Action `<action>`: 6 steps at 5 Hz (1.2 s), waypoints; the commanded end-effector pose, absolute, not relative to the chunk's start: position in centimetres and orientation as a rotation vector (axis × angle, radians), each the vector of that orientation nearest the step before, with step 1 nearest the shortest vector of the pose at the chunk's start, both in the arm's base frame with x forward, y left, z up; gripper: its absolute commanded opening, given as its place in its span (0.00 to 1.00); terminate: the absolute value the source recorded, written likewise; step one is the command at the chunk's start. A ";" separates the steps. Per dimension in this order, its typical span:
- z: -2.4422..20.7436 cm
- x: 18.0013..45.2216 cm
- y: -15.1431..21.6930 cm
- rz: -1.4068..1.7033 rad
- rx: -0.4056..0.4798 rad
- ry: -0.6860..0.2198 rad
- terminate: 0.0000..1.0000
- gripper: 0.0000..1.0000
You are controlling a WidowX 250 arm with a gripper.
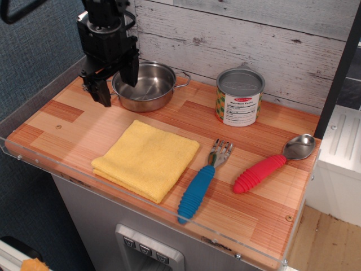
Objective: Place the pot on the yellow towel.
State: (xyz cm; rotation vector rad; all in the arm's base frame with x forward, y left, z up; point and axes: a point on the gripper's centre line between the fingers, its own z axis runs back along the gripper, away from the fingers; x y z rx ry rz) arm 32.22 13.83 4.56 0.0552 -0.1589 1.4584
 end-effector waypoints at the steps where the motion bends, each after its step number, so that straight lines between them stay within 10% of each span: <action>1: 3.5 33.1 14.3 1.460 0.043 -0.180 0.00 1.00; 2: 2.5 33.4 14.2 1.449 0.038 -0.170 0.00 1.00; 3: 2.2 33.4 14.4 1.454 0.033 -0.173 0.00 0.00; 6: 4.9 33.2 14.7 1.363 -0.007 -0.273 0.00 0.00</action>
